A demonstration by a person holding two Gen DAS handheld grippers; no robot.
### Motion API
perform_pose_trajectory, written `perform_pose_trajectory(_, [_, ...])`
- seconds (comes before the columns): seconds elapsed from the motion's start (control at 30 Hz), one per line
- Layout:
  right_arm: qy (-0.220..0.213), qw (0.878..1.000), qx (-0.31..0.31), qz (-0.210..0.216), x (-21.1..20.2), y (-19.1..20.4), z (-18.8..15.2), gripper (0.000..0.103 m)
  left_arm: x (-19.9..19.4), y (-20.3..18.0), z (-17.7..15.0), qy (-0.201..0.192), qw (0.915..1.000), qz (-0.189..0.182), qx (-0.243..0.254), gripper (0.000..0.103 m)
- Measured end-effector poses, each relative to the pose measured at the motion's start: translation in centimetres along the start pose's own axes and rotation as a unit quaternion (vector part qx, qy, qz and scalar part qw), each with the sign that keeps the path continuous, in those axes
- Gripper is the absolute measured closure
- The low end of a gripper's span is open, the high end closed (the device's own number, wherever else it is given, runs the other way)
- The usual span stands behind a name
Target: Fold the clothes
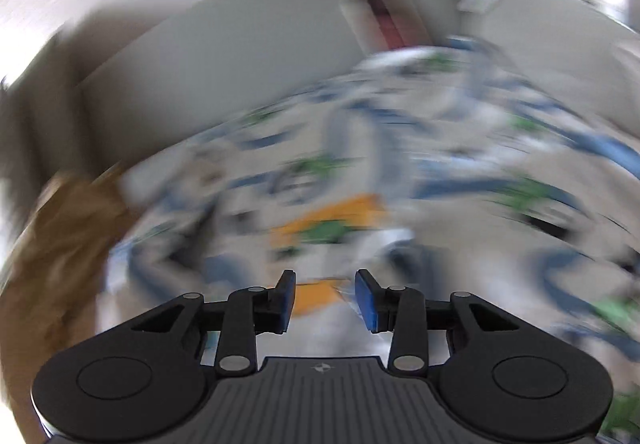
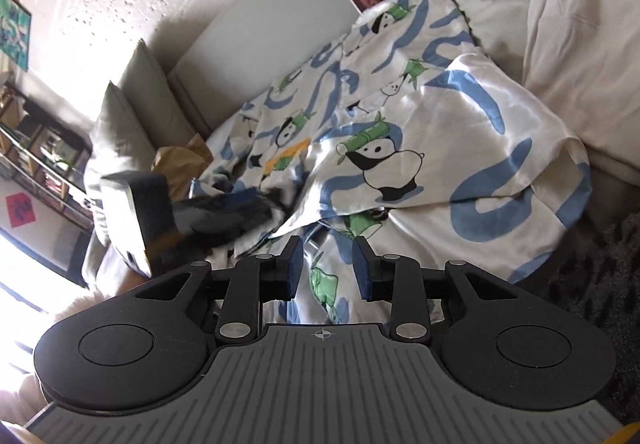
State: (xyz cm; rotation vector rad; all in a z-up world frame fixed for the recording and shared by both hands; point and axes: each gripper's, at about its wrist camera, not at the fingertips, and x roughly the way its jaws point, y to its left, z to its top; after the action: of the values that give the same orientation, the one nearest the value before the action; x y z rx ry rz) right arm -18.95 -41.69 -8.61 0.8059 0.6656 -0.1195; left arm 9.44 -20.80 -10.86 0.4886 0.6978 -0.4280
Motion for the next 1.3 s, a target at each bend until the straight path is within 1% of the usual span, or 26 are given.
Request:
perform_pose_trajectory(0.07, [0.000, 1.000, 0.000, -0.005, 0.0, -0.2, 0.0, 0.068, 0.3, 3.4, 0.2, 0.012, 0.9979, 0.044, -0.046, 0.062])
perform_pose_trajectory(0.1, [0.000, 1.000, 0.003, -0.007, 0.0, -0.3, 0.0, 0.067, 0.3, 5.0, 0.2, 0.017, 0.9955, 0.066, -0.067, 0.059])
perform_pose_trajectory(0.13, [-0.001, 1.000, 0.009, -0.007, -0.1, -0.5, 0.0, 0.067, 0.2, 6.5, 0.1, 0.018, 0.9926, 0.084, -0.086, 0.053])
perform_pose_trajectory(0.17, [-0.002, 1.000, 0.015, -0.007, -0.1, -0.7, 0.1, 0.067, -0.1, 7.7, 0.0, 0.015, 0.9897, 0.097, -0.104, 0.049])
perform_pose_trajectory(0.2, [-0.003, 1.000, 0.017, -0.007, -0.1, -0.8, 0.1, 0.066, -0.4, 8.8, -0.2, 0.014, 0.9865, 0.106, -0.124, 0.049])
perform_pose_trajectory(0.23, [-0.004, 1.000, 0.017, -0.009, -0.1, -0.8, 0.2, 0.066, -0.8, 9.5, -0.4, 0.011, 0.9853, 0.102, -0.137, 0.054])
perform_pose_trajectory(0.27, [-0.005, 1.000, 0.017, -0.012, -0.1, -0.8, 0.2, 0.066, -1.4, 9.5, -0.6, 0.004, 0.9875, 0.077, -0.138, 0.055])
perform_pose_trajectory(0.3, [-0.005, 1.000, 0.017, -0.012, -0.1, -0.7, 0.3, 0.066, -1.9, 9.1, -1.0, -0.006, 0.9914, 0.037, -0.126, 0.056])
perform_pose_trajectory(0.33, [-0.003, 1.000, 0.018, -0.012, 0.0, -0.7, 0.3, 0.066, -2.6, 7.9, -1.4, -0.018, 0.9952, -0.026, -0.092, 0.059])
perform_pose_trajectory(0.37, [-0.002, 1.000, 0.019, -0.010, 0.1, -0.6, 0.4, 0.065, -3.4, 6.4, -1.9, -0.027, 0.9949, -0.081, -0.053, 0.059])
perform_pose_trajectory(0.4, [-0.001, 1.000, 0.020, -0.008, 0.2, -0.6, 0.5, 0.065, -4.1, 4.3, -2.6, -0.032, 0.9930, -0.114, -0.001, 0.060])
perform_pose_trajectory(0.43, [0.000, 1.000, 0.022, -0.006, 0.2, -0.5, 0.5, 0.065, -4.6, 2.6, -3.3, -0.037, 0.9905, -0.125, 0.046, 0.063])
perform_pose_trajectory(0.5, [0.002, 1.000, 0.025, -0.003, 0.2, -0.4, 0.5, 0.065, -4.7, 0.6, -4.6, -0.043, 0.9858, -0.123, 0.106, 0.064])
perform_pose_trajectory(0.57, [0.002, 1.000, 0.018, -0.005, 0.1, -0.2, 0.4, 0.065, -4.8, -1.4, -5.9, -0.050, 0.9776, -0.121, 0.165, 0.062])
perform_pose_trajectory(0.6, [0.003, 1.000, 0.013, -0.006, 0.0, -0.1, 0.3, 0.065, -4.8, -2.1, -6.2, -0.052, 0.9744, -0.120, 0.183, 0.062])
perform_pose_trajectory(0.67, [0.005, 1.000, 0.006, -0.007, 0.0, 0.0, 0.0, 0.065, -4.8, -2.1, -5.9, -0.059, 0.9744, -0.122, 0.180, 0.061])
perform_pose_trajectory(0.73, [0.006, 1.000, 0.007, -0.008, 0.2, 0.0, 0.0, 0.065, -5.2, -2.5, -5.4, -0.088, 0.9732, -0.123, 0.173, 0.054])
perform_pose_trajectory(0.8, [0.009, 1.000, 0.013, -0.004, 0.6, 0.0, 0.0, 0.065, -5.2, -3.6, -4.6, -0.100, 0.9734, -0.129, 0.161, 0.054])
perform_pose_trajectory(0.87, [0.012, 1.000, 0.017, -0.001, 0.9, 0.0, 0.0, 0.065, -4.9, -5.2, -4.1, -0.099, 0.9707, -0.140, 0.168, 0.052])
perform_pose_trajectory(0.9, [0.013, 1.000, 0.015, 0.001, 1.0, 0.1, 0.0, 0.065, -4.6, -6.1, -4.1, -0.097, 0.9685, -0.139, 0.183, 0.052])
perform_pose_trajectory(0.97, [0.012, 1.000, 0.011, 0.001, 1.0, 0.1, 0.0, 0.065, -4.0, -7.8, -4.4, -0.095, 0.9641, -0.126, 0.214, 0.052])
perform_pose_trajectory(1.07, [0.009, 1.000, 0.011, -0.003, 0.8, -0.2, 0.0, 0.065, -3.2, -9.2, -4.5, -0.100, 0.9591, -0.104, 0.243, 0.052])
perform_pose_trajectory(1.2, [0.013, 1.000, 0.006, -0.009, 1.6, -0.6, 0.2, 0.065, -2.6, -9.2, -4.2, -0.094, 0.9612, -0.090, 0.243, 0.053])
perform_pose_trajectory(1.3, [0.000, 0.999, -0.029, -0.019, 2.9, -0.1, 1.0, 0.065, -2.3, -9.2, -4.0, -0.089, 0.9631, -0.082, 0.241, 0.054])
